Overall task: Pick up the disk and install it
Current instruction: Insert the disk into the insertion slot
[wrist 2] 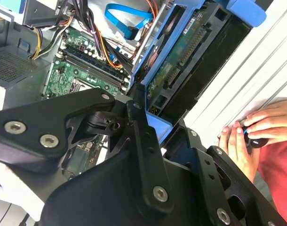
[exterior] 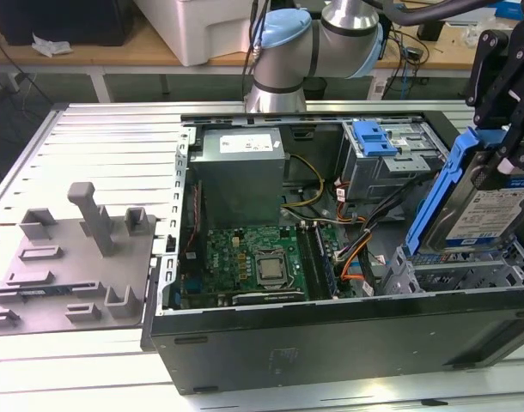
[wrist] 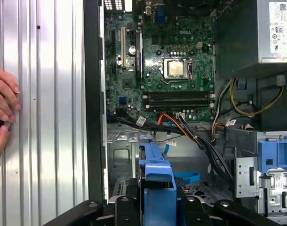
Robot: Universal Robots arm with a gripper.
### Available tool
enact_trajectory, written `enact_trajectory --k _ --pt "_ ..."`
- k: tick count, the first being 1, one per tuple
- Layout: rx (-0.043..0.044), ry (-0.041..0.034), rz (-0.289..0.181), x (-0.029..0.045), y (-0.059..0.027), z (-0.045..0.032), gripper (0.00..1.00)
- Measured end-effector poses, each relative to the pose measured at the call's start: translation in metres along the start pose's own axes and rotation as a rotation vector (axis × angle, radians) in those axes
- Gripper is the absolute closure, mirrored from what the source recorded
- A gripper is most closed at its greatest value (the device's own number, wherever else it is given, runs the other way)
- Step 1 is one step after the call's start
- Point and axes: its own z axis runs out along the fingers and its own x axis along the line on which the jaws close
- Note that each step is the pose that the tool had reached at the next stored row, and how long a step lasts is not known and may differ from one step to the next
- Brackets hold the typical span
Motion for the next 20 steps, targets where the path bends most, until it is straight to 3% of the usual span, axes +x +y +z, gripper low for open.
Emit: enact_trajectory --k 5,11,20 --pt "-0.0041 0.0001 0.0 0.0001 -0.003 0.0 0.63" --pt "-0.0198 0.0012 0.001 -0.0001 -0.0066 -0.0001 0.63" --pt "-0.0268 0.0142 -0.034 -0.0028 -0.007 0.0001 0.63"
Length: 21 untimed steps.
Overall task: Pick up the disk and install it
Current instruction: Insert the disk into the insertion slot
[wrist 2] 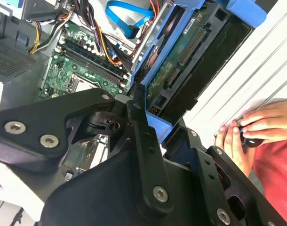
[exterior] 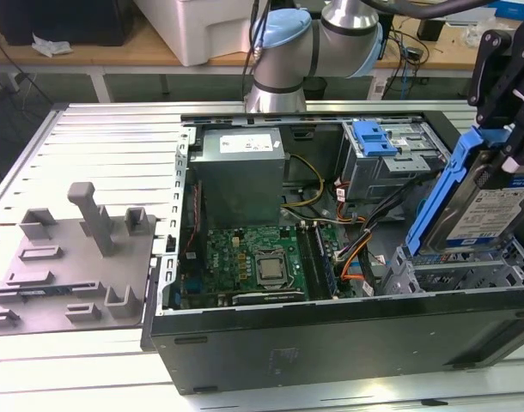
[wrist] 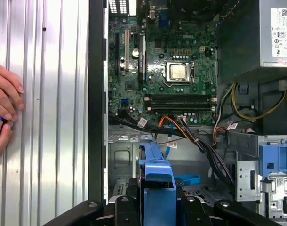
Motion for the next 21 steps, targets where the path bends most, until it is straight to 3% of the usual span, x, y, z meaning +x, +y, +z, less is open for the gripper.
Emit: enact_trajectory --k 16,21 --pt "-0.0011 0.002 -0.003 0.0 -0.0003 0.0012 0.63" --pt "-0.0013 -0.0013 -0.003 0.0 -0.0004 0.0016 0.63"
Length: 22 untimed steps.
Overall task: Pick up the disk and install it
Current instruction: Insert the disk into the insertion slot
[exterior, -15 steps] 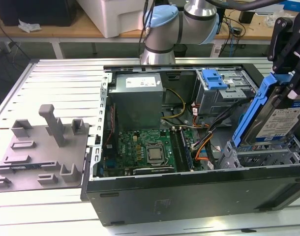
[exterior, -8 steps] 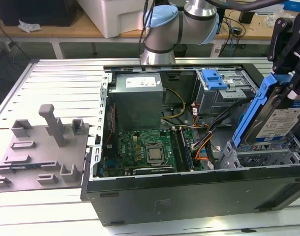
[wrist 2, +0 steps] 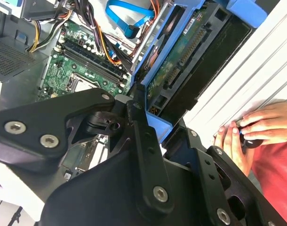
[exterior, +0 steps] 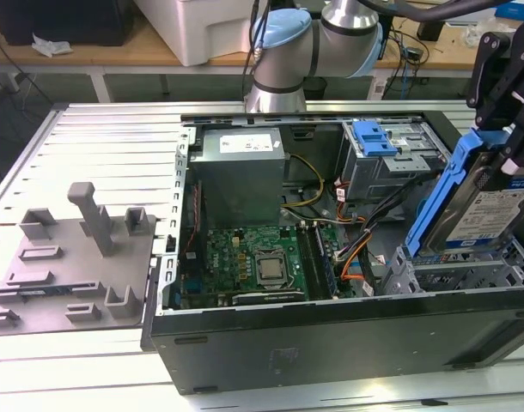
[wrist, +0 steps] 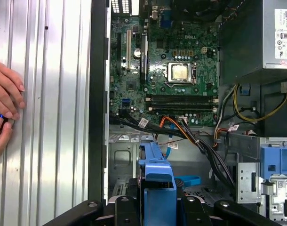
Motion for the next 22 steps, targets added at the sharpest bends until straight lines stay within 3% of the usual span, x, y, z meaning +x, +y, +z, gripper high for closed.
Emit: enact_trajectory --k 3,22 --pt "-0.0003 -0.0031 0.0 0.0 0.0 0.0003 0.63" --pt "-0.005 -0.0034 0.0 0.0007 -0.0033 0.0045 0.63"
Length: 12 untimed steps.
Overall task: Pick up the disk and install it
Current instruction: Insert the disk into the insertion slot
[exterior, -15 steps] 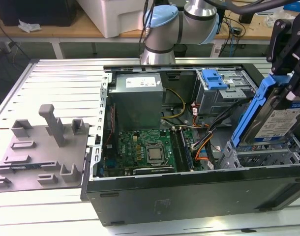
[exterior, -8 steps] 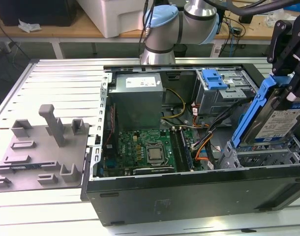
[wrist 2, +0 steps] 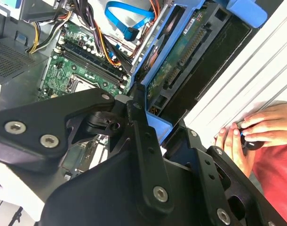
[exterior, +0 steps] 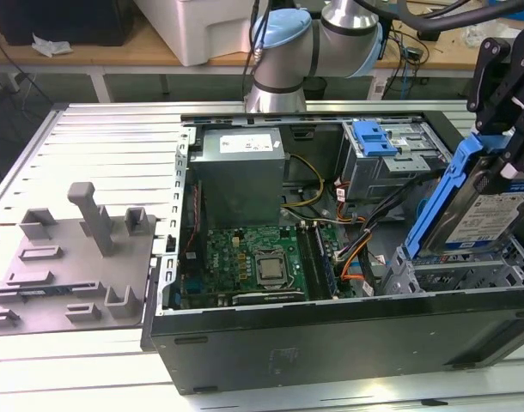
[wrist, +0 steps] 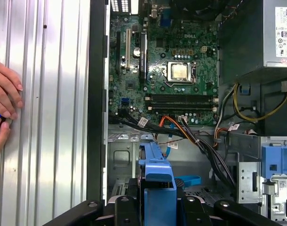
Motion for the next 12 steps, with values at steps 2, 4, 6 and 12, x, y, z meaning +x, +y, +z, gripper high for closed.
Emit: enact_trajectory --k 2,4,6,12 --pt "0.0 0.0 0.0 0.0 0.0 0.0006 0.63" --pt "-0.0001 0.0 0.0 0.0 0.0 0.0012 0.63" --pt "0.0 -0.0001 0.0 0.0 -0.0001 0.0022 0.63" --pt "0.0 0.0001 0.0 0.0001 -0.0002 0.0038 0.63"
